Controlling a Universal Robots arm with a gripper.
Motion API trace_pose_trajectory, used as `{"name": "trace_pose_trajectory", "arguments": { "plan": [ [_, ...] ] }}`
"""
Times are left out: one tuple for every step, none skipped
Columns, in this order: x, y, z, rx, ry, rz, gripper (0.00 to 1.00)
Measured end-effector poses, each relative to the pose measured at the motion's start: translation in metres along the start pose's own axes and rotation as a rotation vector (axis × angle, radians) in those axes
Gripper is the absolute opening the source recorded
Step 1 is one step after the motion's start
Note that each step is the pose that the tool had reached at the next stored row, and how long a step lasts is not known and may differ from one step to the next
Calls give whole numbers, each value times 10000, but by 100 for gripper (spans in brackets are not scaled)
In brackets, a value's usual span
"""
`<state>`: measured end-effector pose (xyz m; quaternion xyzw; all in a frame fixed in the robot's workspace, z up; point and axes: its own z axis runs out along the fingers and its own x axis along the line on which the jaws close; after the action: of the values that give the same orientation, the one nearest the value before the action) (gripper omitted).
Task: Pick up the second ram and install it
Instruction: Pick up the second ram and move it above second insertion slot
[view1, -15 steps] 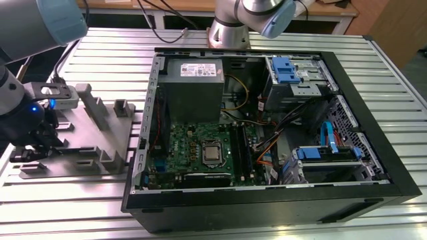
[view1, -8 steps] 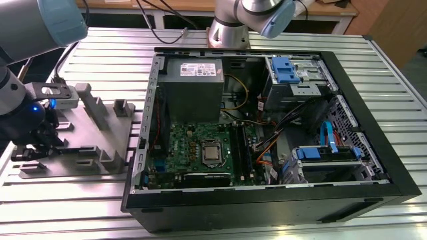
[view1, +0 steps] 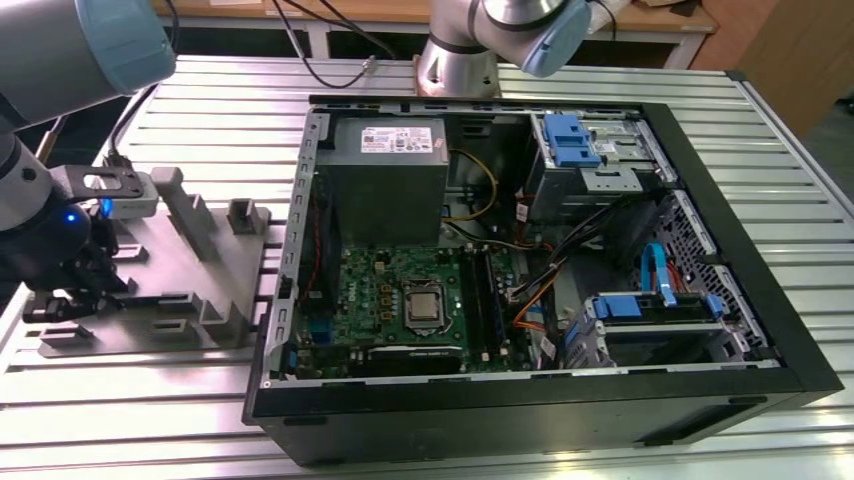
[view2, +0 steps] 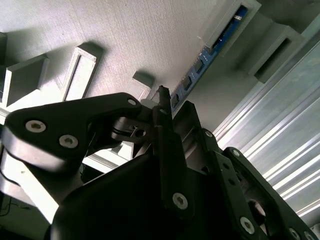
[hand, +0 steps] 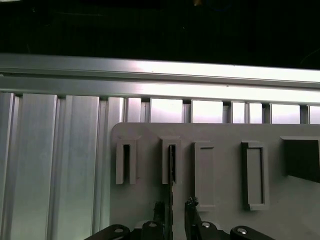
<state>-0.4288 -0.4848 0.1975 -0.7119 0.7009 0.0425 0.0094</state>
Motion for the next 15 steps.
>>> {"name": "trace_pose_trajectory", "arguments": {
  "plan": [
    [0, 0, 0, 0, 0, 0, 28],
    [0, 0, 0, 0, -1, 0, 28],
    [0, 0, 0, 0, 0, 0, 28],
    [0, 0, 1, 0, 0, 1, 21],
    [0, 0, 1, 0, 0, 0, 21],
    [0, 0, 1, 0, 0, 0, 21],
    [-1, 0, 1, 0, 0, 0, 21],
    [0, 0, 1, 0, -1, 0, 21],
    [-1, 0, 1, 0, 0, 0, 21],
    [-1, 0, 1, 0, 0, 0, 21],
    [-1, 0, 1, 0, 0, 0, 21],
    [-1, 0, 1, 0, 0, 0, 21],
    [-1, 0, 1, 0, 0, 0, 21],
    [-1, 0, 2, 1, 0, 0, 21],
    [-1, 0, 2, 0, 0, 0, 21]
  ]
}}
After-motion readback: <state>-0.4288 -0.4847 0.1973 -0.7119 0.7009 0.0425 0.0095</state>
